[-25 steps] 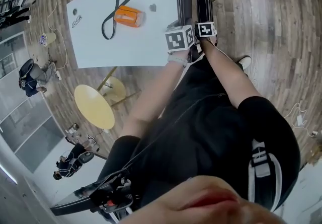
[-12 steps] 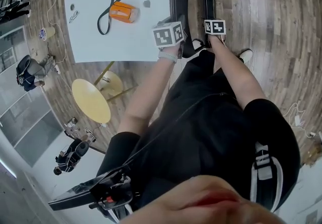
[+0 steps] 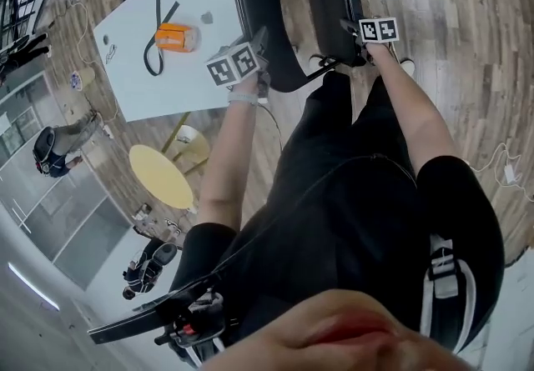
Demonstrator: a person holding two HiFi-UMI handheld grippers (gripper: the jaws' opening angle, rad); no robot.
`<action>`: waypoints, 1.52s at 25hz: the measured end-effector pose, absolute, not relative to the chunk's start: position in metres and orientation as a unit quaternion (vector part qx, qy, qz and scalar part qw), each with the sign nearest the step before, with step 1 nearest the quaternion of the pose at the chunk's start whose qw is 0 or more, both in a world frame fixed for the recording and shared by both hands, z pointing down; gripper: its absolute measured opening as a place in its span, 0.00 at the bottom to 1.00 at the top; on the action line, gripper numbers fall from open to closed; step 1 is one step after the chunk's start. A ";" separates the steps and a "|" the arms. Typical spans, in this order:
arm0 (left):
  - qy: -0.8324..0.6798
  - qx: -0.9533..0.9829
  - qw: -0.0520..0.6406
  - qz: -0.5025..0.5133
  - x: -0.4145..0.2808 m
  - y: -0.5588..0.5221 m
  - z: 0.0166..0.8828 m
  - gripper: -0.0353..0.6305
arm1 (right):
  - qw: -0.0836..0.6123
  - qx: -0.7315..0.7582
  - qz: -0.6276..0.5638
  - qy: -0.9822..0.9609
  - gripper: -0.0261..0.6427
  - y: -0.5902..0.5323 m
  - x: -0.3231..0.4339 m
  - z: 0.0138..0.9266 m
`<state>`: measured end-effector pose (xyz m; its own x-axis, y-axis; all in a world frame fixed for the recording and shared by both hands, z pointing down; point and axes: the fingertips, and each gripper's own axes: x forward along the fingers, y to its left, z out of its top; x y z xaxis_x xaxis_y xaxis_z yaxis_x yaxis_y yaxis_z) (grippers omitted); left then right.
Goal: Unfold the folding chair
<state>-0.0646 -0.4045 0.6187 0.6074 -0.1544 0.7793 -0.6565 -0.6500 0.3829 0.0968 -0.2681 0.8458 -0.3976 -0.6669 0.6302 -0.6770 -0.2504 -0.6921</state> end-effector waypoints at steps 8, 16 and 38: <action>-0.238 0.831 0.354 0.357 -0.063 -0.400 0.638 0.15 | -0.063 0.510 0.571 -0.641 0.28 -0.228 0.149 0.873; -0.224 0.832 0.368 0.350 -0.055 -0.392 0.663 0.15 | -0.113 0.468 0.582 -0.655 0.29 -0.183 0.203 0.921; -0.207 0.836 0.383 0.335 -0.007 -0.354 0.723 0.16 | -0.111 0.423 0.659 -0.612 0.33 -0.077 0.325 1.080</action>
<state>-0.0070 -0.3540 0.7225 0.6906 -0.0888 0.7178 -0.6018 -0.6211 0.5021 0.3251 -0.0766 1.0799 -0.6179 -0.6637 0.4215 -0.3707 -0.2269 -0.9006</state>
